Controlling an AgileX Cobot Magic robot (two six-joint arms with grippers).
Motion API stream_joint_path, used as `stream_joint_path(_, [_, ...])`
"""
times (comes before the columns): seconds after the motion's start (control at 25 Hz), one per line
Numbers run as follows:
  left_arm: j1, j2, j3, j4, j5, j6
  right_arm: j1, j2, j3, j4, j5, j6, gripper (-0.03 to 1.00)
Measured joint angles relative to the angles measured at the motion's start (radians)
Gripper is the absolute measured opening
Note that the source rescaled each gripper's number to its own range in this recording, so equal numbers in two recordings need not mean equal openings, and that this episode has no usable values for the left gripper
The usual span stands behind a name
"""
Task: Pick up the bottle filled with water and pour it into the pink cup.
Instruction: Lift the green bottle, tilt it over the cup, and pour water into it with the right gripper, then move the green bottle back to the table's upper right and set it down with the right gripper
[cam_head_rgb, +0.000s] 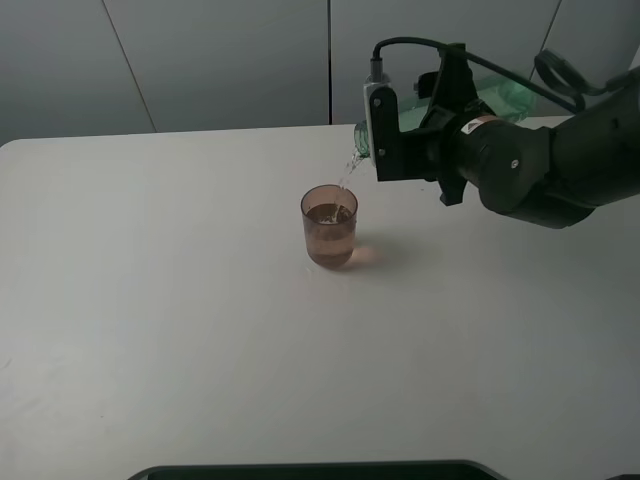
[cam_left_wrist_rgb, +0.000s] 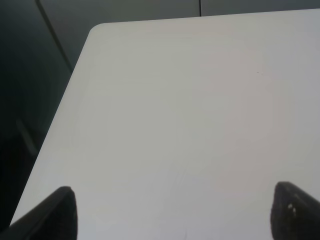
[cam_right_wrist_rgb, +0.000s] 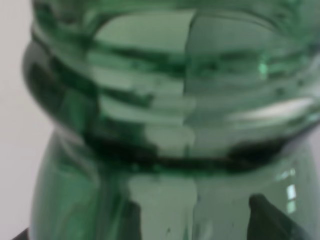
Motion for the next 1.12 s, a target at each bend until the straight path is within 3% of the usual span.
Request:
stream_joint_path(0.36, [0.000, 0.000, 0.000, 0.000, 0.000, 0.000, 0.000, 0.000, 0.000, -0.012, 0.000, 0.210, 0.00])
stream_joint_path(0.56, [0.000, 0.000, 0.000, 0.000, 0.000, 0.000, 0.000, -0.021, 0.000, -0.012, 0.000, 0.403, 0.00])
stream_joint_path(0.8, [0.000, 0.000, 0.000, 0.000, 0.000, 0.000, -0.032, -0.133, 0.000, -0.067, 0.013, 0.841, 0.00])
stream_joint_path(1.12, [0.000, 0.000, 0.000, 0.000, 0.000, 0.000, -0.222, -0.182, -0.002, -0.306, 0.059, 1.503, 0.00])
